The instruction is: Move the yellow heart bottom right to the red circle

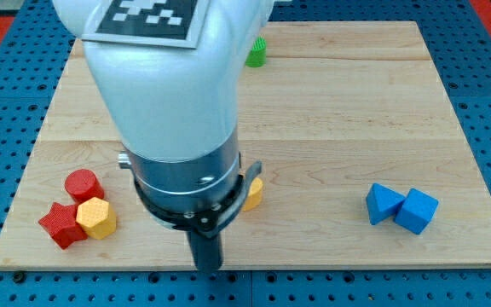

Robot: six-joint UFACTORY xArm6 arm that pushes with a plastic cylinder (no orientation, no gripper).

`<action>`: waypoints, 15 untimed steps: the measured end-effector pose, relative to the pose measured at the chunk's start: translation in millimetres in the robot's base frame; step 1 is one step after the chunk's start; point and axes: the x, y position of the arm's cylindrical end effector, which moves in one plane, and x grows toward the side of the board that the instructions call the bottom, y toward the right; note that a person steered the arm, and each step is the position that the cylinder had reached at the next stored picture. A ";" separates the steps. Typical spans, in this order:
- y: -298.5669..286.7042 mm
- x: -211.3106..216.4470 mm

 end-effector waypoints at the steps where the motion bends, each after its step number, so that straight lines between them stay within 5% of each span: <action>1: 58.4 -19.8; 5: 85.1 -120.9; 8: 84.7 -75.5; 14: -92.0 -126.0; 15: -52.7 -132.7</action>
